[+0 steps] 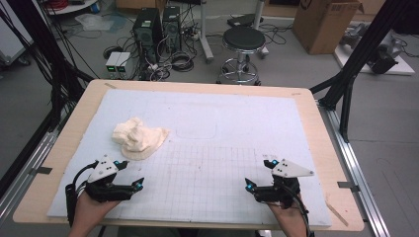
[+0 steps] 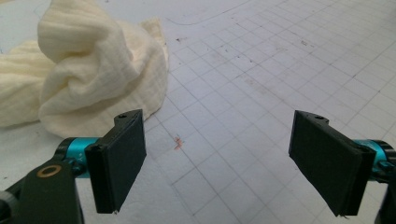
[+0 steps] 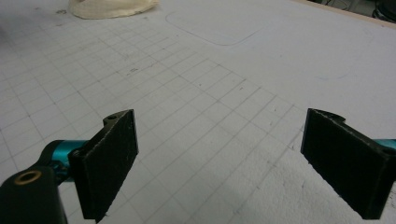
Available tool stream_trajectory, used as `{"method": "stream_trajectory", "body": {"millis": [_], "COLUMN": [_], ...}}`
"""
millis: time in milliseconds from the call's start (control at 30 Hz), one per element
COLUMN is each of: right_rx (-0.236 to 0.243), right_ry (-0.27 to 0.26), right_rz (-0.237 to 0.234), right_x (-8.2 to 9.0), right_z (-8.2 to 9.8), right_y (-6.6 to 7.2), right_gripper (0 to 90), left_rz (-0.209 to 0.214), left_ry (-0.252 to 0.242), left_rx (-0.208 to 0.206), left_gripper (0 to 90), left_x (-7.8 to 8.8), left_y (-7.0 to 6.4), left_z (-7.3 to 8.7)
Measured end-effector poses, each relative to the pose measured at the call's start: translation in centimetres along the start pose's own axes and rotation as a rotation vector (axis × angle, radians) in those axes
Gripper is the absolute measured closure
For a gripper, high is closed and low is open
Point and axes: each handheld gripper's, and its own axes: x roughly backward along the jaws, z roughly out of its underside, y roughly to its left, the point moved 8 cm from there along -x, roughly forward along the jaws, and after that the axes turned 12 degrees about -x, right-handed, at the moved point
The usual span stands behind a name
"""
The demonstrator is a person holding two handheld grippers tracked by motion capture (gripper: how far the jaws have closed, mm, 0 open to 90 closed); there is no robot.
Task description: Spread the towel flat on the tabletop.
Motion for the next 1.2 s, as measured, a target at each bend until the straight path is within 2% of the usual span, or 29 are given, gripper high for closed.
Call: {"method": "stream_trajectory", "body": {"millis": [400,800,1200], "right_rx": [-0.004,0.015,0.013], "right_ry": [0.005,0.003,-0.002], "right_rz": [0.005,0.004,-0.001], "right_x": [-0.1,-0.2,-0.29], "right_z": [0.19,0.15,0.06], "right_y": [-0.51,-0.14,-0.02], "right_gripper": [10.4,10.4,10.4], "left_rz": [-0.001,-0.001,-0.004], "left_ry": [0.003,-0.005,-0.009], "left_rx": [0.0,-0.002,-0.001], "left_gripper": [19.3,19.5,19.6], "left_x": [-0.05,0.27,0.52], "left_y": [0.09,-0.08,-0.04], "left_z": [0.07,0.04,0.01]}}
